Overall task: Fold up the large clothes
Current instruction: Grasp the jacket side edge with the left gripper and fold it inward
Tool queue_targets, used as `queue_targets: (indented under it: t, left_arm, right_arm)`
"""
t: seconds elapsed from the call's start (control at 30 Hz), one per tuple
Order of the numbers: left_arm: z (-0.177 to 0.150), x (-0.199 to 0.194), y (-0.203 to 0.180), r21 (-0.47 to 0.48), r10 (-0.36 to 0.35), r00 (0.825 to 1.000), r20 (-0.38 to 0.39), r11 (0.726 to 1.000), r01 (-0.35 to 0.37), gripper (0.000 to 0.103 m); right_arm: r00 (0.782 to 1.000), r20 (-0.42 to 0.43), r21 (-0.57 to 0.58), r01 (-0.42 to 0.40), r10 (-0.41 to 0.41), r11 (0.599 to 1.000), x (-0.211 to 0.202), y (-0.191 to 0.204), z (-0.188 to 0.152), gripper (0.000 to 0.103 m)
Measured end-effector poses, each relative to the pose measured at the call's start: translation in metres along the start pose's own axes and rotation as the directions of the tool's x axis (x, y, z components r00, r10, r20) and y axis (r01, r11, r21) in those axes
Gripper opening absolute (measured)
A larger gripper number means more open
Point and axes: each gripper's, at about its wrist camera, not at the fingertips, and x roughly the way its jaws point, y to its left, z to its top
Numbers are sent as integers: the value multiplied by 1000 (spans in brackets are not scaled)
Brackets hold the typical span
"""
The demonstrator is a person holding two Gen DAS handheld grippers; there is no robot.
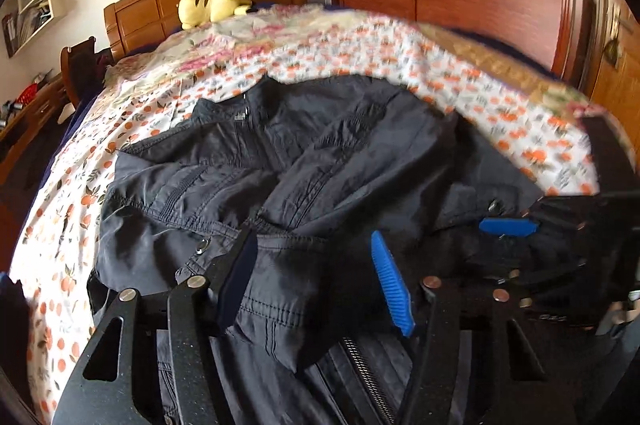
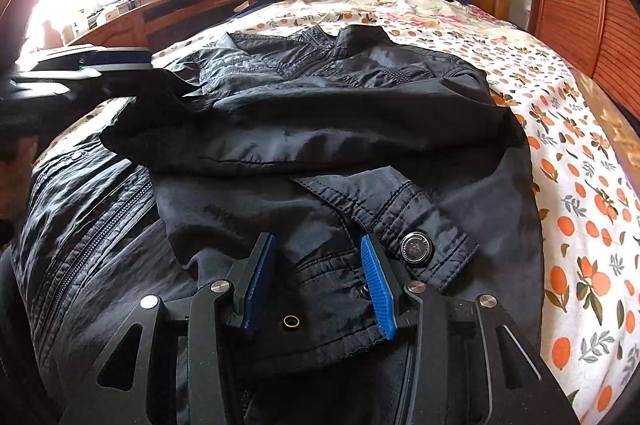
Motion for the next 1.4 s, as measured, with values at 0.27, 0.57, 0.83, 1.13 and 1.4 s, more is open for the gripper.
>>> queue_targets:
  t: [0.27, 0.57, 0.83, 1.13, 1.4]
  left_arm:
    - [-21, -25, 16, -11, 68, 998, 18, 998, -67, 11]
    - [-67, -72, 43, -108, 86, 995, 54, 991, -80, 11]
    - [-104, -89, 54, -203, 23, 999, 46, 979, -13, 11]
    - [-128, -112, 59, -213, 55, 996, 68, 976, -39, 13]
    - [-150, -124, 73, -237, 105, 992, 70, 968, -85, 39]
  right_arm:
    - [1000, 3, 12, -11, 11, 1000, 0, -2, 1, 46]
    - [1000, 1, 9, -6, 6, 1000, 1, -2, 1, 47]
    - [1000, 0, 7, -5, 5, 1000, 2, -1, 2, 47]
    - [1000, 1, 6, -6, 6, 1000, 1, -2, 2, 47]
    - [1000, 1, 6, -8, 8, 1000, 2, -2, 1, 47]
